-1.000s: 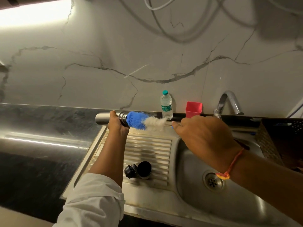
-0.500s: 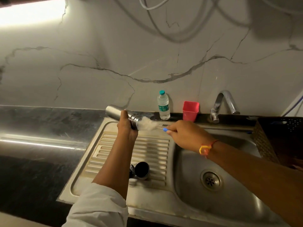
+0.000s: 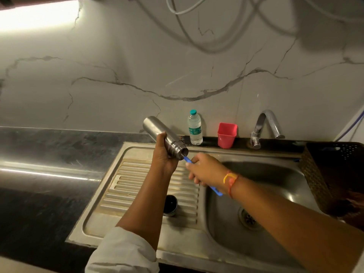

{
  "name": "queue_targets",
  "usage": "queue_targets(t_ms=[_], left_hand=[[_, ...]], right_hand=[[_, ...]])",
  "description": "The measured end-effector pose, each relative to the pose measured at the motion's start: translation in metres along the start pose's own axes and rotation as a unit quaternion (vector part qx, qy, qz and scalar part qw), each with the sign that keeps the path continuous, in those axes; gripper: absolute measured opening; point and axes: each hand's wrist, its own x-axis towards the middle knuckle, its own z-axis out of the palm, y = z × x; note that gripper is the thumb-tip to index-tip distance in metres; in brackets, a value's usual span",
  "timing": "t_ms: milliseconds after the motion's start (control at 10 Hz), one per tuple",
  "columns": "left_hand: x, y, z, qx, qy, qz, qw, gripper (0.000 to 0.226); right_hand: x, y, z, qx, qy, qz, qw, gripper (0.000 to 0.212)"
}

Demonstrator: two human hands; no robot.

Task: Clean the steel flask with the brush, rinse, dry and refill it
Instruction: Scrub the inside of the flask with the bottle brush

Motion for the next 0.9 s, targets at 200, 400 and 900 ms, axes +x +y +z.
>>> queue_targets(t_ms=[200, 400, 900], left_hand=[[-0.002, 0.007, 0.004, -0.006, 0.036, -0.024, 0.999, 0.068], [-0.003, 0.000, -0.005, -0.100, 0.002, -0.037, 0.994, 0.074], [-0.007, 0.014, 0.010, -0.067, 0.032, -0.009, 0.997, 0.067]], right_hand=[[-0.011, 0.014, 0.009, -0.477, 0.173, -0.156, 0.848, 0.023], [-0.002, -0.010, -0.008, 0.283, -0.132, 0.131, 0.941, 0.022], [-0.025, 0.014, 0.004, -0.498, 0.223, -0.167, 0.821, 0.028]])
